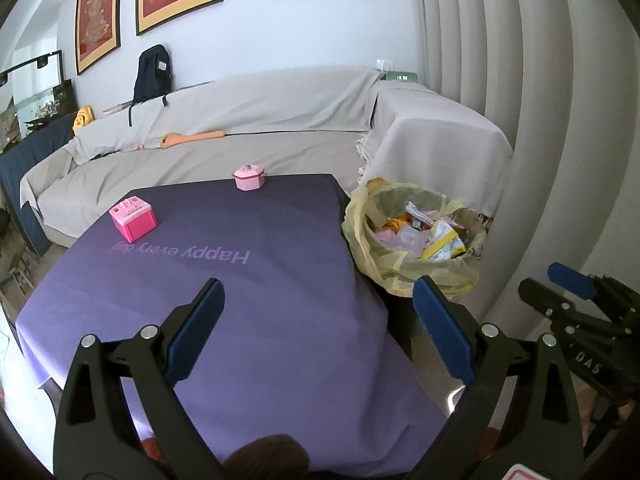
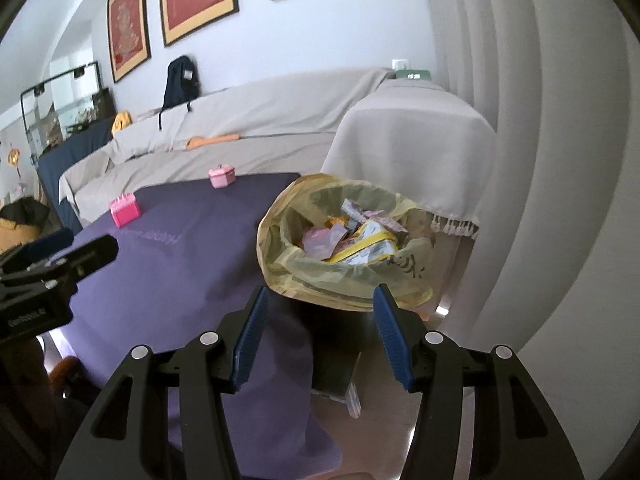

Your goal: Collect trash

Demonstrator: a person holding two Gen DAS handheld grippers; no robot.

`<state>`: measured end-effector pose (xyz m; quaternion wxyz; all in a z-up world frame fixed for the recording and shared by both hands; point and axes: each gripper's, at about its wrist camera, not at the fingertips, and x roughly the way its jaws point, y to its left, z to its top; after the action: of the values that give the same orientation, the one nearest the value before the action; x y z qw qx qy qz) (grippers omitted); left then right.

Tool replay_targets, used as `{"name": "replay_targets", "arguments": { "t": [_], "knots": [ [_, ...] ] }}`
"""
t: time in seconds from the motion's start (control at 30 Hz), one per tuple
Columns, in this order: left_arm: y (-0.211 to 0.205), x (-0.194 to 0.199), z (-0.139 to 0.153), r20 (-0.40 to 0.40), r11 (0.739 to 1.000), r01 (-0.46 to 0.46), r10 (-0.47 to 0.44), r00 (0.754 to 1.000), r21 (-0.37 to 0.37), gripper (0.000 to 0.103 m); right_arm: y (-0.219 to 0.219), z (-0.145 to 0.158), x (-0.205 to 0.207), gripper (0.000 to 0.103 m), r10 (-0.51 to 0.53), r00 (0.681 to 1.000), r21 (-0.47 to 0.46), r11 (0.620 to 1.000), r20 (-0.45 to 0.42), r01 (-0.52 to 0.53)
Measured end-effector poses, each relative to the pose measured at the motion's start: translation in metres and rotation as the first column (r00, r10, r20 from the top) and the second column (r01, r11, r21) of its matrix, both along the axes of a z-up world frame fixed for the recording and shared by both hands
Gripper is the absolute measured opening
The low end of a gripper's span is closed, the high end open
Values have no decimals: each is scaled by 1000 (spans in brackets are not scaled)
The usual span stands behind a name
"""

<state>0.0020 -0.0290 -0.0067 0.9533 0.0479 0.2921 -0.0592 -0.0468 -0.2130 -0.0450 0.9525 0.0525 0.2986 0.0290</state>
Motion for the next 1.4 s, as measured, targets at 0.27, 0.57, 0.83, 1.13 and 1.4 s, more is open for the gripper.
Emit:
{"name": "replay_targets", "arguments": {
  "t": [0.27, 0.57, 0.83, 1.13, 1.4],
  "knots": [
    [-5, -7, 3, 18, 999, -6, 6, 1000, 32, 91, -10, -1, -8, 52, -7, 1000, 50, 999, 20, 6],
    [-10, -11, 4, 21, 999, 11, -12, 1000, 31, 91, -12, 0, -11, 52, -13, 999, 53, 999, 33, 11],
    [-11, -11, 6, 21, 999, 8, -9, 1000, 33, 91, -16, 4, -18, 52, -28, 998, 52, 998, 61, 24],
    [-12, -13, 8, 28, 999, 6, -7, 1000, 37, 91, -18, 10, -25, 52, -40, 994, 40, 999, 99, 36],
    [-10, -13, 9, 31, 999, 6, -7, 999, 36, 91, -19, 10, -26, 52, -40, 994, 41, 999, 100, 36]
  ]
}}
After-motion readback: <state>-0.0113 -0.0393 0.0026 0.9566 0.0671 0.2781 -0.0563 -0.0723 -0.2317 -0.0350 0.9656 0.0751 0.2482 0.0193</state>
